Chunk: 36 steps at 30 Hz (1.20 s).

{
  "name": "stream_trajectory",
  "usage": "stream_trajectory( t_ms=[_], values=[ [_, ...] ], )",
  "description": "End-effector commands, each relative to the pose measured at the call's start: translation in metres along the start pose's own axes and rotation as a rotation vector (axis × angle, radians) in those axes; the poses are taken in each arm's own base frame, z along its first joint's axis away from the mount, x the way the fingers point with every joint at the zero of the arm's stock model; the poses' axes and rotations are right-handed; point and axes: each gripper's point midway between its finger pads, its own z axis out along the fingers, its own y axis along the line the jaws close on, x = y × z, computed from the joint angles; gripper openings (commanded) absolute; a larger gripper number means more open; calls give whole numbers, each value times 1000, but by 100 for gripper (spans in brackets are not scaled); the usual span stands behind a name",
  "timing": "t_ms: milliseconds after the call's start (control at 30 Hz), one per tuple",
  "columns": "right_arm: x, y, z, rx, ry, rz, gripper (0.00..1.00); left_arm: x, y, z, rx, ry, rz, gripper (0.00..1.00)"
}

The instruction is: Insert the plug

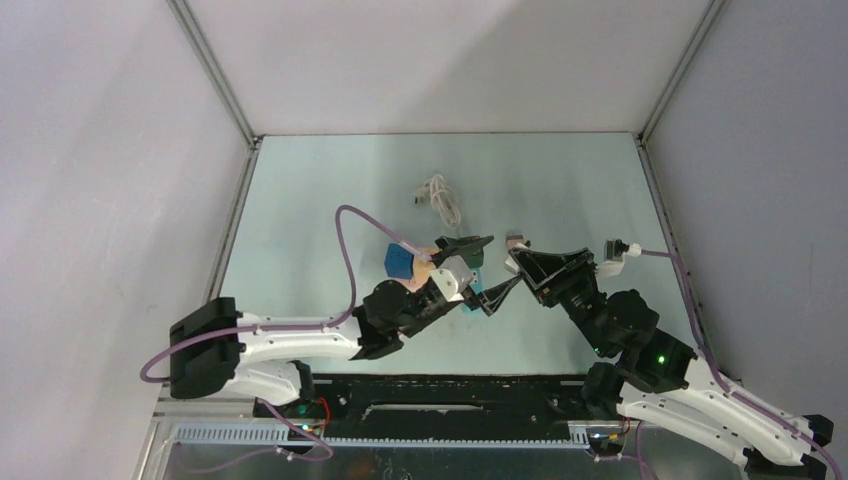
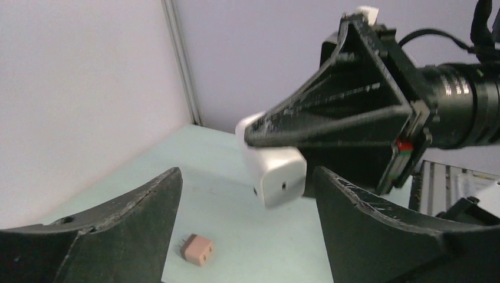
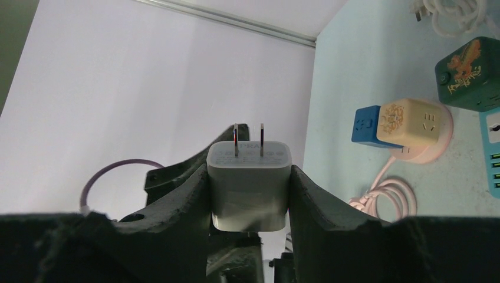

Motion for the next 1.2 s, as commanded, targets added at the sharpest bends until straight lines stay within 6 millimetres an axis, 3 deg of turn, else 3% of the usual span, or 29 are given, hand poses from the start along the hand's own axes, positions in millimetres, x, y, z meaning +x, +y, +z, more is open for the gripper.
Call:
stream_trajectory(
  t_ms=[0,233,367,433,500,533,667,733,933,1000,1167],
  values=[
    [-7,7,0,-14,-33,35,0,-28,4,21,-18,-45,75,84],
    [-6,8,-1,-18,-27,29,0,-21,2,34,9,13,75,79],
    [0,13,3,-43,-2,11,0,-5,-11,44,87,87,94,68],
    [2,13,4,-40,3,13,0,-3,-12,44,86,83,86,56],
    [0,10,3,-27,-7,19,0,-2,-9,43,64,75,69,32],
    [-2,7,3,-15,-14,23,0,-4,-3,41,26,69,54,25],
    [-7,-1,0,13,-35,19,0,-14,8,32,-36,7,24,3],
    [-9,-4,-1,27,-46,9,2,-19,13,30,-57,-8,6,0],
    [-28,-22,-8,84,-120,-102,73,-13,21,21,-48,66,18,0],
    [-39,-34,-12,123,-164,-170,82,-5,30,15,-58,118,4,0],
    [-55,-58,-21,222,-182,-356,83,26,59,-12,-88,366,-43,0]
  ],
)
